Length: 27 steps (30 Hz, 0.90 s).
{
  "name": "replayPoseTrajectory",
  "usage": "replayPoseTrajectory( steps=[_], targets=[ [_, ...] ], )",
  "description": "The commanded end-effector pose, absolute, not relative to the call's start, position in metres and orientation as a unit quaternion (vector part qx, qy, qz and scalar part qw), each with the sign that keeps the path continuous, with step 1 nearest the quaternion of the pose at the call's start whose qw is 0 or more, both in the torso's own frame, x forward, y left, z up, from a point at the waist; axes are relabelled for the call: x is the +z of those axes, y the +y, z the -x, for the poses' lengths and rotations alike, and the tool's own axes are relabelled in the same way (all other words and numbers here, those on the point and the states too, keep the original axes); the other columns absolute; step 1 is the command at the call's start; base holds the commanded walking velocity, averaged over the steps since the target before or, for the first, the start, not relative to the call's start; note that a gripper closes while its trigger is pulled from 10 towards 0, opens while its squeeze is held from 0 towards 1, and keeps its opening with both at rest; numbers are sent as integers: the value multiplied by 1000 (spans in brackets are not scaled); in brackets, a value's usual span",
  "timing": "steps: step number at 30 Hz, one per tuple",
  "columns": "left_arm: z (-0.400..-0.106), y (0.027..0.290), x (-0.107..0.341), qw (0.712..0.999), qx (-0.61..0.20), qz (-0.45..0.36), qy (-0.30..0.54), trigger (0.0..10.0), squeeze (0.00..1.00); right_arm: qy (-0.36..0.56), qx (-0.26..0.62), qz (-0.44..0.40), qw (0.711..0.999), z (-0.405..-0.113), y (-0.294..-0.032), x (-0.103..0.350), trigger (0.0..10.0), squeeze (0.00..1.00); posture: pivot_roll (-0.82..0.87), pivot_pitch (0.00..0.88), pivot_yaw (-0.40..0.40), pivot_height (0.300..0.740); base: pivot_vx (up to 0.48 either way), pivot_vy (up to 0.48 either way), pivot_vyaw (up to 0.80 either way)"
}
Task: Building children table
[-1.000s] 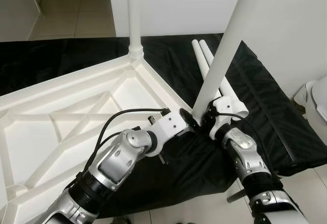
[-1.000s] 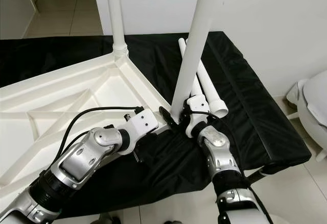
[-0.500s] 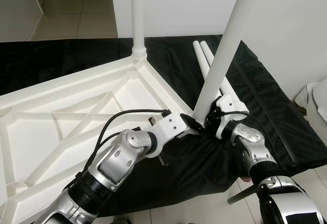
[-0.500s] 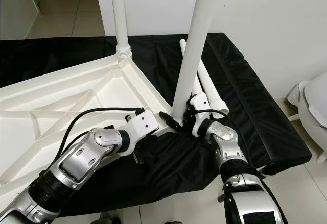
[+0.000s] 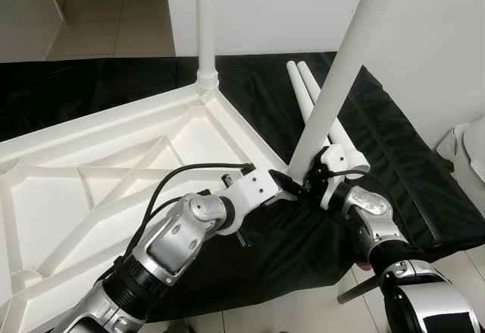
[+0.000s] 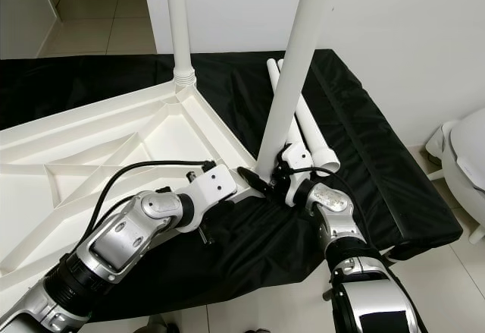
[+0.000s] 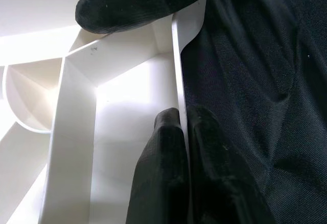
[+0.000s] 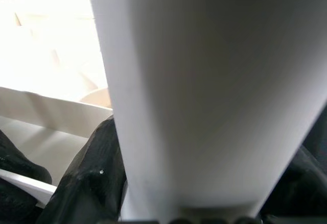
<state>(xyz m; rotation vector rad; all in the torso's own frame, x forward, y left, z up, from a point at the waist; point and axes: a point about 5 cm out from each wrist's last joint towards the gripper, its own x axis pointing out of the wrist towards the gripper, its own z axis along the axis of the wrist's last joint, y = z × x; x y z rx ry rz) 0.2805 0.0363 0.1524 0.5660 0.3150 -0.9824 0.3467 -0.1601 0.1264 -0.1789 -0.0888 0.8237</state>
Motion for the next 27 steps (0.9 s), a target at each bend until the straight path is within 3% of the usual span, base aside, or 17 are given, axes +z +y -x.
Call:
replayPoseTrajectory(
  steps=[1, 6, 10, 17, 27],
  targets=[
    [-278, 33, 167, 826, -481, -271, 111, 10000, 0, -5, 316, 74, 946, -346, -186, 113, 0, 0, -8, 88, 1, 740, 0, 0, 0],
    [-277, 33, 167, 826, -482, -270, 111, 10000, 0, -2, 273, 73, 959, -347, -187, 110, 0, 0, -9, 92, -1, 740, 0, 0, 0],
    [-277, 33, 166, 827, -481, -269, 112, 10000, 0, -4, 179, 31, 983, -350, -184, 107, 0, 0, -12, 100, -4, 740, 0, 0, 0],
    [-276, 33, 166, 827, -481, -268, 114, 10000, 0, -19, 128, 13, 991, -348, -177, 108, 0, 0, -11, 103, -4, 740, 0, 0, 0],
    [-275, 33, 165, 826, -482, -267, 115, 10000, 0, -37, -14, 3, 999, -342, -157, 112, 0, 0, -9, 109, -7, 740, 0, 0, 0]
  ],
)
